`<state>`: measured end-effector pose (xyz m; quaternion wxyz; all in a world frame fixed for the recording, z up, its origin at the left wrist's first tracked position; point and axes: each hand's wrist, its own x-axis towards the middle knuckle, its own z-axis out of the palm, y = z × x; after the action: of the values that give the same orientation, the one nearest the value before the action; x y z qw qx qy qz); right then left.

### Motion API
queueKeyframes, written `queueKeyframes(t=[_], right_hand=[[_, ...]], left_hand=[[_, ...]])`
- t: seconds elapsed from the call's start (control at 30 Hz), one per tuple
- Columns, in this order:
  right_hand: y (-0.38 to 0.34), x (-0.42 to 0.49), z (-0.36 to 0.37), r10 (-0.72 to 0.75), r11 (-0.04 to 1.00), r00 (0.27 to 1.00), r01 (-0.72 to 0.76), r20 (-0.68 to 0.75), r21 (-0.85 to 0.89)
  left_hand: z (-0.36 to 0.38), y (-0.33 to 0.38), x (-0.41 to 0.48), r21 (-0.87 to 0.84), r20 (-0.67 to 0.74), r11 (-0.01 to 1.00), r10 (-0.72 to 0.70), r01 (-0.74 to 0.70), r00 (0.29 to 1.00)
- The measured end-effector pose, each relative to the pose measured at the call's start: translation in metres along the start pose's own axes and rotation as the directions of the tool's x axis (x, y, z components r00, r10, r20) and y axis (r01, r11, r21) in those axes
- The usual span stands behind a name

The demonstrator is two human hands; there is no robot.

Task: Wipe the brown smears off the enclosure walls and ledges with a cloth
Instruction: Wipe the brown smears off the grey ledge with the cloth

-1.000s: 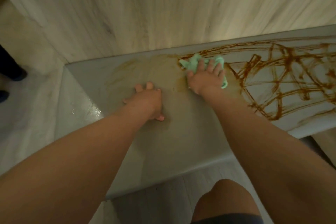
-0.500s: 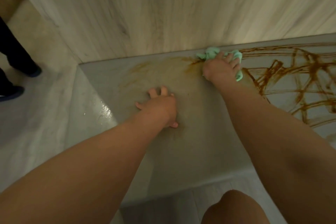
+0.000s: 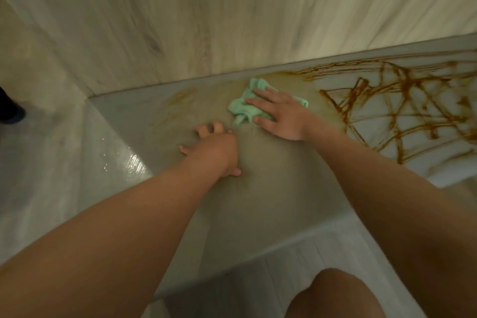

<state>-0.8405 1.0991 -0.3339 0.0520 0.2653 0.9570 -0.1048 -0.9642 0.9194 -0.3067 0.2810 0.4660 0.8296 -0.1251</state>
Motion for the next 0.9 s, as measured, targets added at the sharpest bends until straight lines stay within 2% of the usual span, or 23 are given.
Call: queueKeyframes(t=[0.07, 0.13, 0.17, 0.23, 0.33, 0.4, 0.47, 0.53, 0.6, 0.67, 0.73, 0.83, 0.9], right_hand=[[0.022, -0.025, 0.000, 0.223, 0.975, 0.975, -0.223, -0.023, 0.009], [0.020, -0.037, 0.002, 0.481, 0.876, 0.876, -0.478, -0.040, 0.062], [0.009, -0.039, 0.004, 0.544, 0.838, 0.838, -0.541, -0.036, 0.074], [-0.023, -0.042, 0.012, 0.528, 0.848, 0.849, -0.524, -0.029, 0.084], [-0.062, -0.069, 0.023, 0.295, 0.952, 0.954, -0.290, -0.043, 0.098], [-0.069, -0.099, 0.027, 0.154, 0.984, 0.988, -0.151, -0.024, 0.096], [-0.060, -0.126, 0.029, 0.093, 0.995, 0.996, -0.093, -0.007, 0.042], [-0.045, -0.143, 0.027, 0.222, 0.975, 0.975, -0.222, -0.027, -0.004], [-0.045, -0.145, 0.027, 0.469, 0.883, 0.882, -0.468, -0.041, 0.033], [-0.068, -0.137, 0.030, 0.623, 0.782, 0.780, -0.621, -0.049, 0.059], [-0.093, -0.131, 0.035, 0.628, 0.777, 0.778, -0.625, -0.030, 0.077], [-0.113, -0.144, 0.038, 0.505, 0.862, 0.863, -0.504, 0.000, 0.055], [-0.109, -0.151, 0.040, 0.446, 0.894, 0.895, -0.446, 0.007, 0.035]], left_hand=[[0.001, 0.000, -0.001, 0.002, -0.007, 1.000, 0.000, 0.000, 1.000], [0.002, 0.000, 0.000, -0.003, -0.004, 1.000, -0.010, 0.010, 1.000], [0.003, 0.000, 0.001, -0.016, -0.005, 1.000, -0.010, 0.010, 1.000], [0.005, -0.001, 0.001, -0.027, -0.018, 1.000, -0.005, 0.005, 1.000], [0.006, -0.004, -0.001, -0.033, -0.048, 0.999, 0.007, -0.009, 0.999], [0.005, -0.006, -0.003, -0.037, -0.055, 0.999, 0.016, -0.018, 0.998], [0.005, -0.008, -0.003, -0.047, -0.050, 0.998, 0.034, -0.036, 0.998], [0.004, -0.010, -0.005, -0.040, -0.055, 0.998, 0.052, -0.055, 0.997], [0.006, -0.013, -0.005, -0.038, -0.072, 0.997, 0.071, -0.074, 0.995], [0.010, -0.017, -0.006, -0.053, -0.081, 0.994, 0.093, -0.097, 0.992], [0.016, -0.015, -0.004, -0.071, -0.109, 0.994, 0.077, -0.085, 0.991], [0.014, -0.009, -0.003, -0.108, -0.079, 0.992, 0.053, -0.062, 0.995], [0.010, -0.004, -0.005, -0.123, -0.045, 0.992, 0.014, -0.019, 0.999]])
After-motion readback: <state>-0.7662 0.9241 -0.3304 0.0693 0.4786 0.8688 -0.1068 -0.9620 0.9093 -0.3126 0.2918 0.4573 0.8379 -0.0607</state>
